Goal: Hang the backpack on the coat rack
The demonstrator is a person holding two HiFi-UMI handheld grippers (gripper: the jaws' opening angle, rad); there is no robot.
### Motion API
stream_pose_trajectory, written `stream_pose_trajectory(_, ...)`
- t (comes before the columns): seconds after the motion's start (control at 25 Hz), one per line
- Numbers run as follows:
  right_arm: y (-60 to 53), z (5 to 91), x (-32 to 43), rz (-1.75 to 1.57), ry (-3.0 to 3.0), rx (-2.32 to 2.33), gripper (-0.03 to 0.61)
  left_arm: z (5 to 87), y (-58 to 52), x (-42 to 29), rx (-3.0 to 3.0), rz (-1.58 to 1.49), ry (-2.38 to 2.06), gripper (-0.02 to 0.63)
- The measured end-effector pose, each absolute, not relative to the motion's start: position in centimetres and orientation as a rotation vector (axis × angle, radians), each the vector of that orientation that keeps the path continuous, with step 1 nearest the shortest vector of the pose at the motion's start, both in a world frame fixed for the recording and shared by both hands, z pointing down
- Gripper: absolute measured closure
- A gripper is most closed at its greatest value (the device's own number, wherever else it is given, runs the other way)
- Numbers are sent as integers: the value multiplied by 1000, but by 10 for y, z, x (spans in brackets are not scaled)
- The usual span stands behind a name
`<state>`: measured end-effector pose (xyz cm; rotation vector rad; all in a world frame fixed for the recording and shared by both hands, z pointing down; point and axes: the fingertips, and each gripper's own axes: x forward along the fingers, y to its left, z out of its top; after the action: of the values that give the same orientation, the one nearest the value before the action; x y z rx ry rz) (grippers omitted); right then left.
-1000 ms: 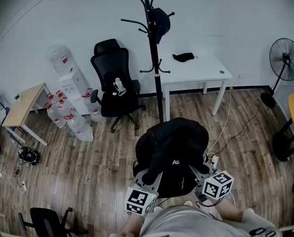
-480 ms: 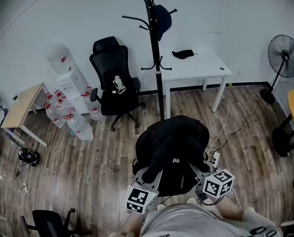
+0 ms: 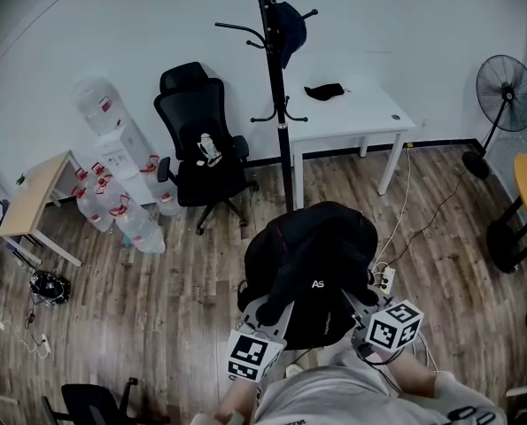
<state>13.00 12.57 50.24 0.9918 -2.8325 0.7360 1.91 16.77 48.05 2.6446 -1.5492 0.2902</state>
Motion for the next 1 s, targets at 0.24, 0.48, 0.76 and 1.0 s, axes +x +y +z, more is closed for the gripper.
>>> stream_pose_trajectory(0.24, 84, 507, 126, 759, -2827, 961, 545, 485, 130, 17, 2607, 303, -1564, 584)
stream_pose_trajectory(0.48, 23, 507, 116, 746, -2835, 899, 545, 488, 74, 8, 2570, 318, -1615, 584)
stream_pose_trajectory(0.76, -54, 494, 111, 728, -2877, 820, 545, 474, -2, 5, 2544, 293, -1693, 584)
stream_pose_trajectory(1.0, -110, 479, 113, 681, -2912, 780, 545, 461, -54, 8, 2540, 280, -1746, 584)
